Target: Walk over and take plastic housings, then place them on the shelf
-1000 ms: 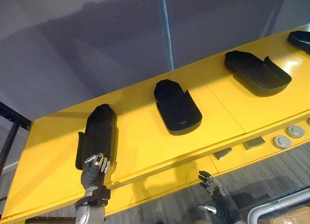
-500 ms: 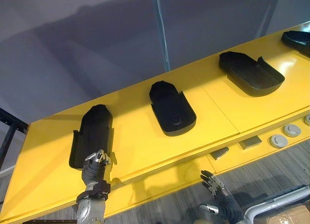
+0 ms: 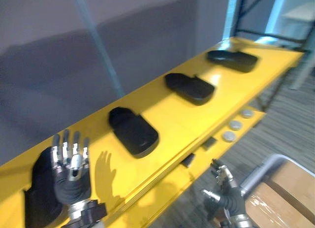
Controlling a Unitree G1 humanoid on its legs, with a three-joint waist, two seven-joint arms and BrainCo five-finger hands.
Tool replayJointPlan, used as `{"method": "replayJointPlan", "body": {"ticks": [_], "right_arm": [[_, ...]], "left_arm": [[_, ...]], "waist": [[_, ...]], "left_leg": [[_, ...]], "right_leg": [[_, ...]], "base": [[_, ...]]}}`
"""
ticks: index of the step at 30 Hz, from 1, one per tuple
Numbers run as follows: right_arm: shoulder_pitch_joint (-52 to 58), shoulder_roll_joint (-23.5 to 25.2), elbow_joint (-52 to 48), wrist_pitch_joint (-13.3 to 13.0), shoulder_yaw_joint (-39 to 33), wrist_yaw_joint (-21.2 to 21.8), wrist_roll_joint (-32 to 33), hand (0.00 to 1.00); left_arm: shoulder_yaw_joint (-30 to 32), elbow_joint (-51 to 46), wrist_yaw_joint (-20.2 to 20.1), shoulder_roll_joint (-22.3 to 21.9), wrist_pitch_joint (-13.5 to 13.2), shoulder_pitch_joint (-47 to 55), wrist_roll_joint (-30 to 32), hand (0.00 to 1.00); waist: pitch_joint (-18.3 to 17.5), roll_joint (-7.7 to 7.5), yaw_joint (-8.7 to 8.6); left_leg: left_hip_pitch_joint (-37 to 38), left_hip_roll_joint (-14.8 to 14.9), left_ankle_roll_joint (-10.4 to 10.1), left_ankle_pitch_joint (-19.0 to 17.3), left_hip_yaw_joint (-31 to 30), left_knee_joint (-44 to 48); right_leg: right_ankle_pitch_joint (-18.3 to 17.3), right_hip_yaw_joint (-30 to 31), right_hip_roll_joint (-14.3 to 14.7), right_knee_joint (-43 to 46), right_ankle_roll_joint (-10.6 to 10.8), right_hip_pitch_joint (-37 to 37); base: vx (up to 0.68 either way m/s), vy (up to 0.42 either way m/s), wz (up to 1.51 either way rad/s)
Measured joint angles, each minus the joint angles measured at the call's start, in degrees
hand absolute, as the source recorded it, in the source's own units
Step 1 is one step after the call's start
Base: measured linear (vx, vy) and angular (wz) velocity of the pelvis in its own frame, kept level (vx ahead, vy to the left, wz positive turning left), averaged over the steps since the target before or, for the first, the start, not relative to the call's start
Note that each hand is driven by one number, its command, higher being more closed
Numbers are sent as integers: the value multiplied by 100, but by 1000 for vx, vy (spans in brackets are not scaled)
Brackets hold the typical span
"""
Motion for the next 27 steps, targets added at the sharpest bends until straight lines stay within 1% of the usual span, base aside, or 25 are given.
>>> {"method": "replayJointPlan", "body": {"ticks": [1,2,3,4,5,6,7,8,9,10,11,12,13,14,15,16,18,19,20,21,22,24,25,26,27], "right_arm": [[-16,196,193,-2,-209,-145,21,0],[-8,326,399,-7,-413,-255,18,0],[-13,322,499,-7,-501,-280,5,0],[-4,284,673,-5,-660,-328,-1,0],[27,265,716,-5,-721,-422,-31,0],[-1,256,739,-5,-716,-473,-89,0],[-78,262,739,-6,-678,-546,-248,0],[-144,284,758,-3,-618,-585,-415,0],[-185,278,776,2,-597,-606,-496,0],[-286,275,823,9,-560,-641,-587,0],[-368,277,862,9,-523,-647,-655,0],[-458,281,884,9,-488,-645,-733,0],[-485,283,886,9,-478,-645,-733,0],[-531,285,911,9,-476,-640,-733,0],[-576,291,1038,8,-475,-620,-724,0],[-605,306,1140,13,-479,-577,-709,0],[-680,280,1299,31,-499,-441,-672,0],[-692,281,1331,42,-508,-405,-670,0],[-721,270,1439,112,-571,-319,-636,0],[-731,255,1539,192,-591,-265,-577,0],[-750,251,1792,324,-675,-139,-471,0],[-783,248,2376,488,-808,4,-359,0],[-919,241,2922,742,-915,140,-190,0],[-1087,250,3597,975,-965,257,-78,0],[-1151,260,3946,1107,-995,328,-28,0]], "left_arm": [[-118,317,215,132,-1,-312,10,0],[-129,693,486,220,0,-506,36,0],[-128,846,664,228,1,-571,94,0],[-144,1047,979,224,14,-681,265,0],[-132,1061,1110,211,-2,-820,364,0],[-107,1063,1167,206,-27,-915,379,0],[-34,1074,1273,218,-74,-1110,485,0],[61,1144,1355,284,-79,-1212,519,0],[92,1166,1383,284,-75,-1197,520,0],[141,1185,1436,271,-51,-1163,520,0],[152,1185,1459,264,-45,-1148,537,0],[148,1202,1475,252,-2,-1110,679,0],[147,1228,1477,248,41,-1091,754,0],[119,1339,1477,245,137,-1083,863,0],[122,1499,1479,249,271,-1068,951,0],[139,1620,1480,274,395,-1060,1015,0],[145,1883,1474,260,664,-992,1106,0],[140,1974,1467,262,734,-969,1149,0],[135,2247,1412,229,926,-965,1131,0],[138,2403,1369,213,1042,-963,1130,0],[138,2766,1270,208,1242,-955,1132,0],[125,3556,1156,162,1512,-965,1144,0],[134,4126,1088,148,1871,-992,1147,0],[111,4696,992,136,2130,-1019,1146,0],[79,4994,937,127,2222,-1028,1151,0]], "waist": [[-70,-160,2],[-123,-306,51],[-102,-334,45],[-94,-341,-95],[-79,-361,-192],[-88,-312,-165],[-70,-318,-117],[-53,-392,-104],[-44,-377,-100],[-30,-352,-99],[-32,-357,-78],[-42,-377,-26],[-53,-381,-2],[-64,-392,50],[-114,-448,61],[-151,-507,75],[-230,-507,198],[-234,-528,213],[-241,-512,203],[-253,-504,207],[-295,-520,220],[-388,-498,221],[-427,-475,222],[-427,-476,227],[-427,-476,235]], "left_leg": [[193,-19,94,-91,357,-263],[382,-124,145,-88,792,-435],[491,-167,196,-68,980,-522],[604,-283,320,2,1272,-612],[591,-355,480,98,1493,-658],[552,-303,574,163,1612,-742],[579,-271,654,217,1970,-1021],[586,-313,743,319,2379,-1128],[615,-307,769,359,2549,-1168],[654,-266,780,410,2871,-1228],[632,-230,777,418,3099,-1217],[592,-162,760,428,3360,-1195],[574,-124,741,439,3477,-1184],[531,-60,698,464,3640,-1155],[454,-11,632,503,3747,-1123],[352,16,579,535,3757,-1074],[156,145,423,628,3735,-1089],[130,190,397,644,3746,-1071],[78,314,372,660,3717,-989],[69,378,356,672,3657,-967],[70,456,313,700,3519,-969],[83,501,105,852,3383,-1115],[122,502,22,947,3372,-1295],[160,484,-23,1048,3344,-1456],[178,469,-36,1100,3313,-1540]], "right_leg": [[54,-381,-36,195,137,-298],[126,-948,-293,174,73,-429],[200,-1217,-420,133,-33,-438],[453,-1525,-578,-41,-125,-441],[876,-1649,-580,-322,3,-512],[1139,-1679,-577,-681,95,-473],[980,-2158,-720,-446,-72,-581],[467,-2675,-995,332,-374,-704],[290,-2909,-1136,642,-378,-688],[-1,-3341,-1441,1112,-401,-593],[-173,-3576,-1703,1370,-423,-474],[-325,-3774,-2007,1509,-390,-261],[-388,-3831,-2129,1487,-357,-141],[-417,-3859,-2307,1317,-382,95],[-348,-3872,-2449,940,-380,377],[-381,-3851,-2428,446,-216,537],[-379,-4003,-2159,-596,-131,825],[-351,-4007,-2090,-923,-64,954],[-208,-4037,-1949,-1417,144,1175],[-135,-4053,-1865,-1557,112,1243],[-81,-4066,-1750,-1718,64,1336],[-29,-4130,-1663,-1845,-17,1384],[18,-4150,-1623,-1926,-37,1385],[56,-4187,-1605,-1992,-54,1402],[68,-4217,-1602,-2023,-66,1414]], "base": [[-140,202,-205],[-149,188,-208],[-158,178,-185],[-174,187,-147],[-253,217,-142],[-254,210,-164],[-190,155,-176],[-111,135,-172],[-50,103,-155],[-60,87,-132],[-82,27,-153],[-101,-25,-118],[-106,-85,-113],[-94,-152,-81],[-91,-183,-72],[-75,-259,-49],[-41,-286,-57],[-25,-276,-46],[-23,-215,-18],[-39,-244,-10],[-46,-228,3],[-31,-160,9],[-8,-53,8],[-11,-57,10],[-11,-14,8]]}}
